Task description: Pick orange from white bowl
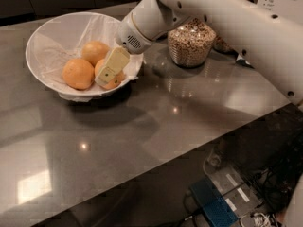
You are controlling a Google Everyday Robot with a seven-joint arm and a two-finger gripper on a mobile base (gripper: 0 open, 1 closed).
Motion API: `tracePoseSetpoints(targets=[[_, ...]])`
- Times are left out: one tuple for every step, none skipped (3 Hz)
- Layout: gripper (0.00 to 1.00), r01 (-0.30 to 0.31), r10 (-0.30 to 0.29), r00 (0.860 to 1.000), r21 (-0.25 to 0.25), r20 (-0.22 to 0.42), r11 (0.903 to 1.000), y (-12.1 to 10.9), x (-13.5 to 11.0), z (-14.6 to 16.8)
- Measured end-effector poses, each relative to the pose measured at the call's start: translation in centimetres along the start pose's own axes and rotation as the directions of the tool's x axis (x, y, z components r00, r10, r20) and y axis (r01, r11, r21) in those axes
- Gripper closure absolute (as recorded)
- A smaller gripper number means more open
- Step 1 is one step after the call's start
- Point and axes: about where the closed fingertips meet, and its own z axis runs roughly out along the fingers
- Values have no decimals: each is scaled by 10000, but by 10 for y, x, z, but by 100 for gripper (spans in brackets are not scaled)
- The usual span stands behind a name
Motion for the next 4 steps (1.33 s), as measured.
tracePoseSetpoints(targets=[[20, 21, -15, 9998, 261, -212, 9997, 1, 0, 6], [37, -53, 72, 9993, 533, -366, 9986, 0, 5, 10], [25, -52, 72, 9993, 532, -366, 9986, 0, 5, 10], [16, -57, 76, 9993, 528, -369, 9986, 0, 5, 10]])
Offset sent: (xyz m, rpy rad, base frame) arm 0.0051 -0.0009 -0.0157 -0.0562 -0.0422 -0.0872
